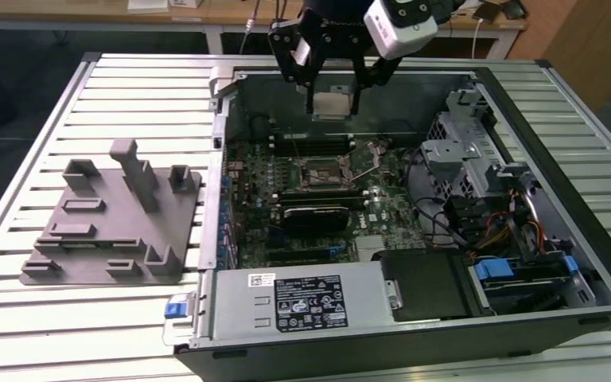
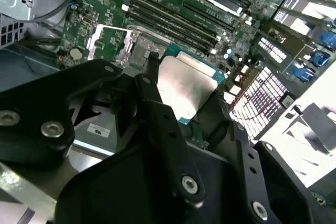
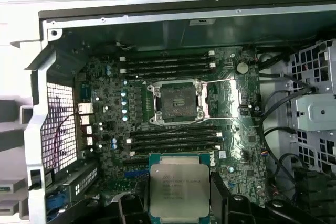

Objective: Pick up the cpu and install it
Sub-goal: 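Pick up the cpu and move it towards the insertion slot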

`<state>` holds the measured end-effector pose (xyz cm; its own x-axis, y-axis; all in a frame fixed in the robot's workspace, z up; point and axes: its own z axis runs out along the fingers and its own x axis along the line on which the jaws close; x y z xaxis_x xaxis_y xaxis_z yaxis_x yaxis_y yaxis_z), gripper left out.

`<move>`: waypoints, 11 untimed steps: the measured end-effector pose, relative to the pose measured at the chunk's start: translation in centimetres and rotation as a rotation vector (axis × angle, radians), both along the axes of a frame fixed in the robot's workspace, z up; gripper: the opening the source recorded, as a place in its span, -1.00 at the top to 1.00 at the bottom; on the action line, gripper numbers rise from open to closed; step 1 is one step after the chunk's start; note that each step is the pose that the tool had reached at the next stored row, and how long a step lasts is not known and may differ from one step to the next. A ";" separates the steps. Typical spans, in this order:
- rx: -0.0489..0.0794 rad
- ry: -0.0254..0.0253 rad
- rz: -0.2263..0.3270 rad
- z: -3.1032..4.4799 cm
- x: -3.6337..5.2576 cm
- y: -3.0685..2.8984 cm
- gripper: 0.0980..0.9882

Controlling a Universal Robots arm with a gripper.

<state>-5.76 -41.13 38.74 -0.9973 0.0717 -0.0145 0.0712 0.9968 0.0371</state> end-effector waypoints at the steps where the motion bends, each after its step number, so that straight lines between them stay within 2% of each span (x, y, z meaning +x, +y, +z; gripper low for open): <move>1: 0.000 0.0000 0.000 0.00 0.01 0.00 0.00; 4: 0.000 0.0000 0.000 -0.12 0.03 0.01 0.00; 11: 0.000 0.0001 0.000 -1.35 0.32 0.00 0.00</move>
